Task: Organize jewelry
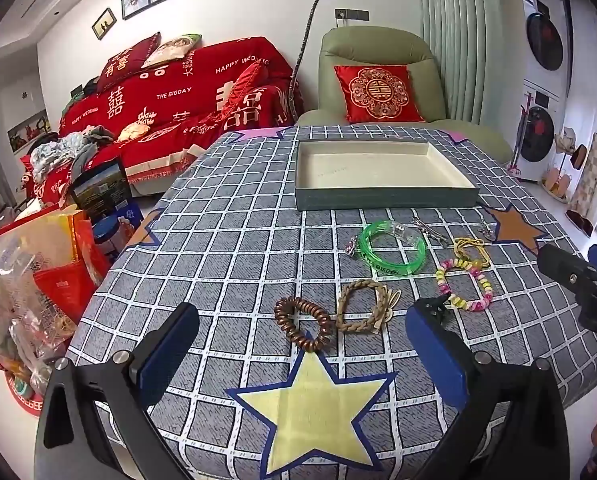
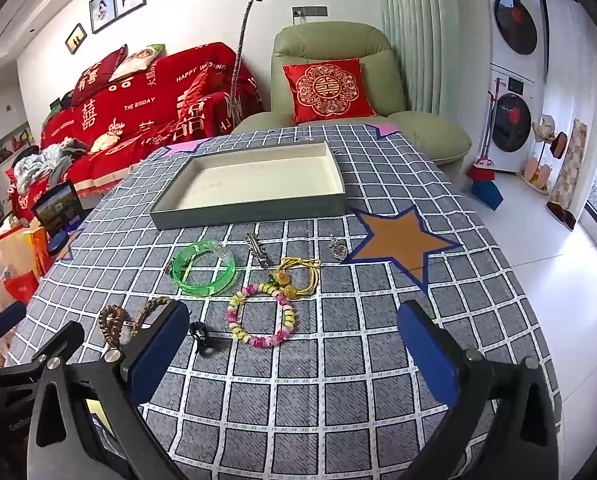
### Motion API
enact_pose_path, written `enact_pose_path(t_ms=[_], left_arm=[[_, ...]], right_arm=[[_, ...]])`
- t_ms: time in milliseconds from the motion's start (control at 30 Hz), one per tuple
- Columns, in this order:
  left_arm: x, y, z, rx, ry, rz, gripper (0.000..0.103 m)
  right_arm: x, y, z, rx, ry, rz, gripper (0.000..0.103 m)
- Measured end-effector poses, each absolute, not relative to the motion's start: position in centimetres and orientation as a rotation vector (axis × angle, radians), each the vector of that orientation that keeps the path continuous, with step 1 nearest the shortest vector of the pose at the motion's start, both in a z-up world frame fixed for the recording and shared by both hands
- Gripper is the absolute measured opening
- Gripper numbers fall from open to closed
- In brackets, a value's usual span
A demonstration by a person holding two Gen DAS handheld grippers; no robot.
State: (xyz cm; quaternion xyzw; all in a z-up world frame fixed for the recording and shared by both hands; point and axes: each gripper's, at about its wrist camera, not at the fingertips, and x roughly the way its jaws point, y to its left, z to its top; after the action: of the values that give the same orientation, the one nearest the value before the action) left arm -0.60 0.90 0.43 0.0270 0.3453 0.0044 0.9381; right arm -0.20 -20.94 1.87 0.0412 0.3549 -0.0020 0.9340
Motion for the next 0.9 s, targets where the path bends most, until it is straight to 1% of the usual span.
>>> enact_pose_path(t_ms=[900], left_arm=[[-0.60, 1.25, 0.42, 0.034, 0.709, 0.033, 0.103]], right_arm=[[-0.59, -21.01, 2.25, 0.101, 0.708, -0.004, 0.103]])
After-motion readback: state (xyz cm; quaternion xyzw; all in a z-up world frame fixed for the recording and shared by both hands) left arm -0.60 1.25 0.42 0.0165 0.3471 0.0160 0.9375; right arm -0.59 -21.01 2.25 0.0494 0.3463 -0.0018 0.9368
